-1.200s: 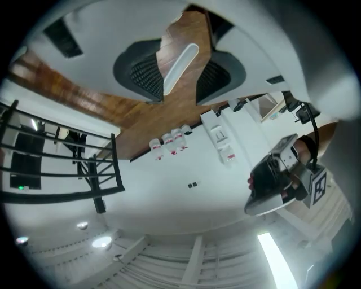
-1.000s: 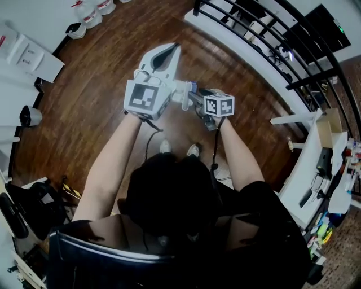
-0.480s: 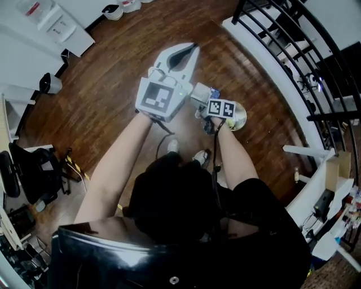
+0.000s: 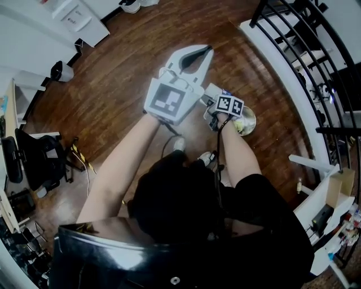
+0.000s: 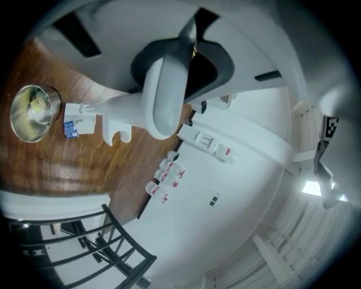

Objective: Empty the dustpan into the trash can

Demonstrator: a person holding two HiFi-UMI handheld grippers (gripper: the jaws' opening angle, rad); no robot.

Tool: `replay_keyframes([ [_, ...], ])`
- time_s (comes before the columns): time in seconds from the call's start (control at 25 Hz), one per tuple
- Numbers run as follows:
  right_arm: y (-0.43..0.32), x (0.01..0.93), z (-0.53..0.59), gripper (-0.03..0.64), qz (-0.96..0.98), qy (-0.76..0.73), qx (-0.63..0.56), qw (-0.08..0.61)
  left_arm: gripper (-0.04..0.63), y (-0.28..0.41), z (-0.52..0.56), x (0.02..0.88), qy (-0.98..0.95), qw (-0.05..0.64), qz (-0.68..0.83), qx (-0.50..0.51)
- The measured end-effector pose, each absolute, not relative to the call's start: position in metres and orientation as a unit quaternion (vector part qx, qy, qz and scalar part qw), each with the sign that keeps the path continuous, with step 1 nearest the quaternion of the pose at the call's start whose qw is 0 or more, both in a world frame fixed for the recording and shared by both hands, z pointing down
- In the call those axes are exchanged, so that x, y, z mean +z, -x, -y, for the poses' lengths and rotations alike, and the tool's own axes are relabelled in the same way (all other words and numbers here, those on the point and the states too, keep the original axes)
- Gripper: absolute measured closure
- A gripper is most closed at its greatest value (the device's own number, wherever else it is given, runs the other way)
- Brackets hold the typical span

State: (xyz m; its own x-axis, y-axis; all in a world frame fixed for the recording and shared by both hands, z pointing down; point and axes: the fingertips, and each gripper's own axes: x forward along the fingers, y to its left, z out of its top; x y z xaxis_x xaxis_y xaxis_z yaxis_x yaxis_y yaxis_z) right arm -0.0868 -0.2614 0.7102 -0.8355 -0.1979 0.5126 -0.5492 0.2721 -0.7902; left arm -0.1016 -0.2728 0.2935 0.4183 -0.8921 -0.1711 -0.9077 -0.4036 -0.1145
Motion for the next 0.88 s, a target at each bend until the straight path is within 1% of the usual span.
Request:
replay_keyframes([
  [0.24,0.094,0.699,0.269,0.612,0.808,-0.217,0.523,0.164,0.589,0.117,0.278,0.302,0.835,0.064,-0.545,0.049],
  [0.44,0.092,0.678,0.281,0.612,0.820,-0.213,0.511,0.143,0.589,0.125,0.279,0.307,0.833,0.057,-0.548,0.050],
  [0.68,0.093,0.646,0.276,0.612,0.826,-0.215,0.506,0.123,0.589,0.132,0.276,0.312,0.838,0.027,-0.541,0.070],
  [0.88,0.084,0.603,0.268,0.612,0.839,-0.221,0.486,0.104,0.589,0.128,0.273,0.322,0.845,-0.028,-0.528,0.079],
])
